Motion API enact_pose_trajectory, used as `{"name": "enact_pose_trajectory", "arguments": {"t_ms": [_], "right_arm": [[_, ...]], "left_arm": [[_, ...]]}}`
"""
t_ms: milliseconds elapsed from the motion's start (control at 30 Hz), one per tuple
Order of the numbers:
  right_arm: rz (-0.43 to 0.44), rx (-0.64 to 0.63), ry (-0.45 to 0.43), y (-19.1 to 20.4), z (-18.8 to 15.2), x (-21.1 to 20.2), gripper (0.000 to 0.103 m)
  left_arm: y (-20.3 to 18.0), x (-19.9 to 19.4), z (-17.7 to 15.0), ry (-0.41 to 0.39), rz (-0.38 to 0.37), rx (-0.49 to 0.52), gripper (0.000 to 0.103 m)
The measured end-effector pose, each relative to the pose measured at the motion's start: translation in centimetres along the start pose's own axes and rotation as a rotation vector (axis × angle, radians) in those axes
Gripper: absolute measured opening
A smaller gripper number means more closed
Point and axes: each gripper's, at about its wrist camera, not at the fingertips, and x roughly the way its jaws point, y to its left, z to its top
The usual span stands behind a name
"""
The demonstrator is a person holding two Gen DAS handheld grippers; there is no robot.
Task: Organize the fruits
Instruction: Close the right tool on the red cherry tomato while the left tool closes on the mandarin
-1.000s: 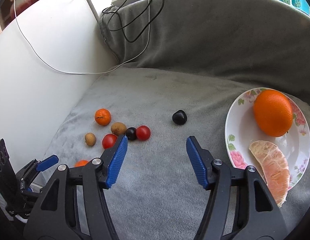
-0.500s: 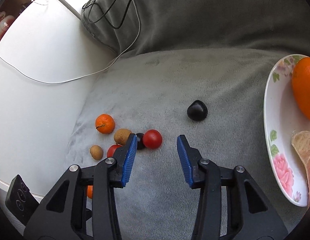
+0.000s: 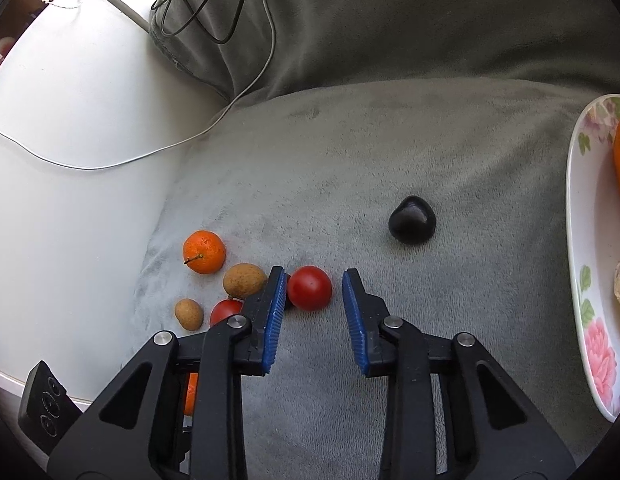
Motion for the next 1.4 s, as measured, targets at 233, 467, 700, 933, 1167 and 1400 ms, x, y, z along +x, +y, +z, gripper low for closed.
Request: {"name": "enact_pose_trajectory", "arguments": {"t_ms": [233, 467, 700, 933, 1167, 1400], "right_arm": [[-0.013, -0.007, 0.003, 0.0, 0.1, 0.4, 0.03], [-0.02, -0.024, 0.008, 0.3, 0.0, 0.5, 0.028], [-0.03, -0.038, 0.013, 0.7, -0.1, 1.0, 0.027], [-0.046, -0.052, 0.004, 1.0, -0.4, 0.9, 0.026], [-0.053, -0.051, -0.002, 1.0, -0.5, 0.7, 0.026], [-0.058, -0.058, -0.016, 1.0, -0.6, 0.1, 0.026]], "left_arm": [[0.3, 0.4, 0.0, 0.007, 0.004, -0.003, 0.073], [0.4, 0.8, 0.1, 0.017, 0.008, -0.001, 0.071], [0.4, 1.2, 0.2, 0.027, 0.016, -0.002, 0.069], [0.5, 1.4, 0.3, 0.028, 0.026, -0.01, 0.061], [0.4, 1.3, 0.1, 0.018, 0.019, -0.011, 0.047], [0.4, 1.3, 0.2, 0.007, 0.003, -0.01, 0.04]]}}
